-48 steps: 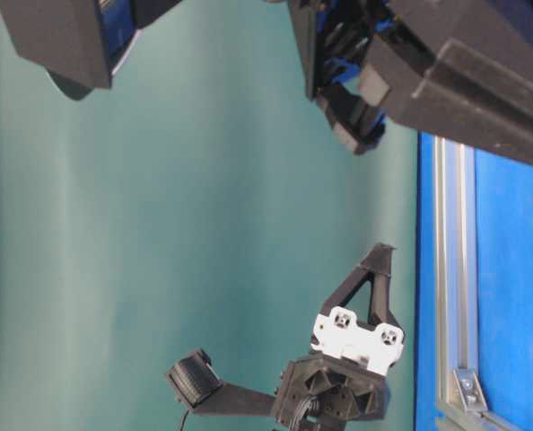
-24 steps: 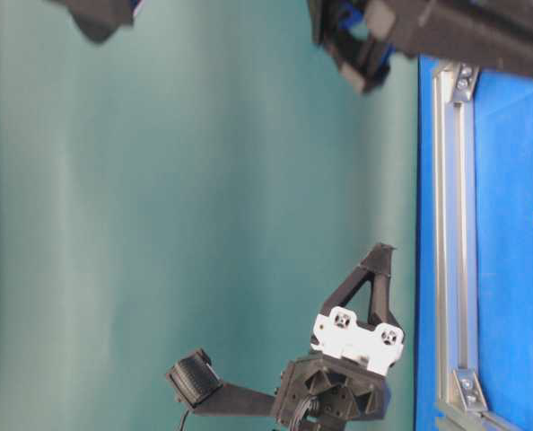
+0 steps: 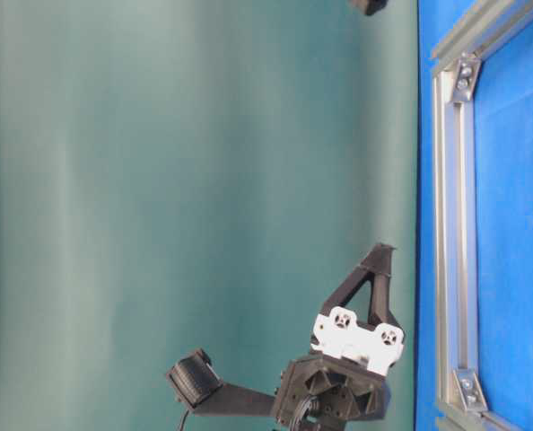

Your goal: Insert the wire through the string loop located in the center.

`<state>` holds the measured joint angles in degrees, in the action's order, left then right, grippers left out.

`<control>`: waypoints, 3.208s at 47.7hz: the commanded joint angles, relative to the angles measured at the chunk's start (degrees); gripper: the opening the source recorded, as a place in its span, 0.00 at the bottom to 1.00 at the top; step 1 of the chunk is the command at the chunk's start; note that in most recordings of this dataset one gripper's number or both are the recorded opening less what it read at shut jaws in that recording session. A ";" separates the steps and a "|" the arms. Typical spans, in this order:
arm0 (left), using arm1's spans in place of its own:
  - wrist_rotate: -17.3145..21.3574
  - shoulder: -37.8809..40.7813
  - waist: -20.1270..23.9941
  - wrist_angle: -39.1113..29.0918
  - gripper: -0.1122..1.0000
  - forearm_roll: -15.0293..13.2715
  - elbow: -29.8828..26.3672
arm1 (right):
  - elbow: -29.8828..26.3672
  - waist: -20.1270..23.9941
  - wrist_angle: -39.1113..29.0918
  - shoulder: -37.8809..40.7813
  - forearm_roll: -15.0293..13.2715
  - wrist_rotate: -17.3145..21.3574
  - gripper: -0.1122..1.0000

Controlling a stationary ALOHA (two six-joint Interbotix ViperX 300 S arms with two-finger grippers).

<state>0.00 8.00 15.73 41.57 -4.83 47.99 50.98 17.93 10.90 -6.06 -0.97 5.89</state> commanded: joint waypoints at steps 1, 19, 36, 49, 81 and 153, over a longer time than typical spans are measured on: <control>0.00 -1.67 -0.09 0.26 0.10 0.18 -0.53 | -0.62 -0.62 0.26 -0.97 0.18 0.09 0.08; 0.00 -1.67 -0.09 0.26 0.10 0.18 -0.44 | 0.00 -7.21 0.35 -0.97 0.18 0.09 0.08; -0.09 -1.76 -0.09 0.26 0.10 0.09 -0.35 | 0.79 -11.43 0.62 -0.79 0.18 0.09 0.08; -0.09 -1.67 -0.09 0.26 0.10 0.18 -0.44 | 0.79 -11.43 0.79 -0.62 0.18 0.09 0.08; -0.09 -1.67 -0.09 0.26 0.10 0.18 -0.35 | 0.88 -11.43 0.79 -0.62 0.18 0.09 0.08; -0.09 -1.67 -0.09 0.26 0.10 0.18 -0.44 | 0.79 -11.43 0.79 -0.62 0.18 0.09 0.08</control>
<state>-0.18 8.00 15.73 41.57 -4.83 47.99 52.38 6.50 11.16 -5.98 -0.88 5.89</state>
